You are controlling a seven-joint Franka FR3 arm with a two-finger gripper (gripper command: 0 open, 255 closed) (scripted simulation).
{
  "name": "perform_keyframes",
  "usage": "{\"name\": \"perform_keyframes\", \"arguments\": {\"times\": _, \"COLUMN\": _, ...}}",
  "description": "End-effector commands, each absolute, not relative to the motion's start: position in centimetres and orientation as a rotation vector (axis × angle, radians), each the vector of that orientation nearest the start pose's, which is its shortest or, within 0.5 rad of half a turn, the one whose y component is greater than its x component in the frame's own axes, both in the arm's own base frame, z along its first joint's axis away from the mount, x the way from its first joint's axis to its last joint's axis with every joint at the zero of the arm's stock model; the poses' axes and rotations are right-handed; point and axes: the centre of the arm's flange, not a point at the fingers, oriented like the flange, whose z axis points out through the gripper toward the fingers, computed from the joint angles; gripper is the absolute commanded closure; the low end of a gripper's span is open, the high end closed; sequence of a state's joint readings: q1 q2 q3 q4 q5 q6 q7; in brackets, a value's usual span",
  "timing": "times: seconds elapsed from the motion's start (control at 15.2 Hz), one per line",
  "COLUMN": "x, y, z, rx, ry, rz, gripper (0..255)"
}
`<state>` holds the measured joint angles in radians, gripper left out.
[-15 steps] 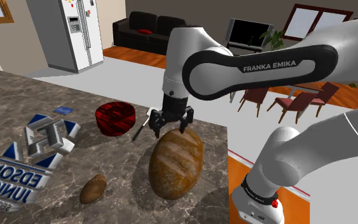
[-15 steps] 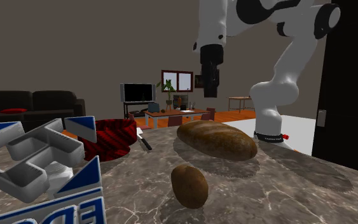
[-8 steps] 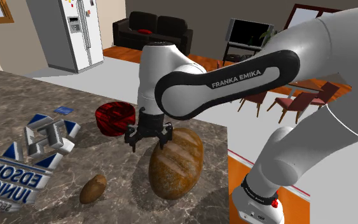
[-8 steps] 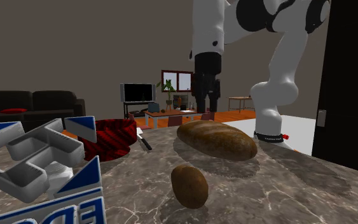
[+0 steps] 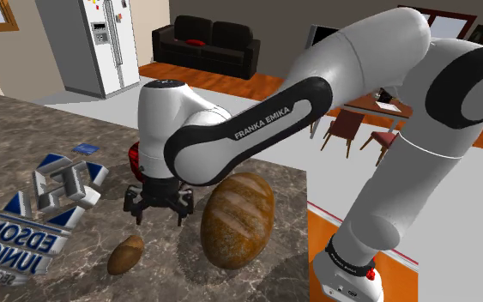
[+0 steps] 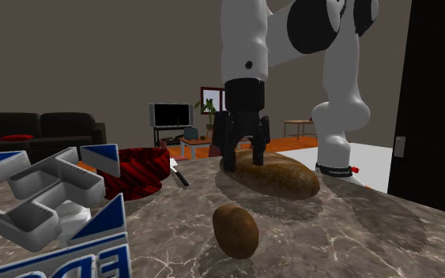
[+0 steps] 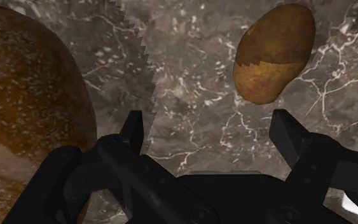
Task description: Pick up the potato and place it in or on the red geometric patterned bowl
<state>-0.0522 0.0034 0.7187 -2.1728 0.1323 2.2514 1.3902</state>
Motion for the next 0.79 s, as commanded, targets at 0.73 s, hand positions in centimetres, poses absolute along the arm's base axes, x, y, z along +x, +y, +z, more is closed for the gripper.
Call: {"name": "perform_keyframes", "arguments": {"times": 0.73, "x": 46.3, "y": 39.6, "z": 33.5, "rx": -2.68, "ry": 1.332, "rz": 0.105, "gripper": 0}}
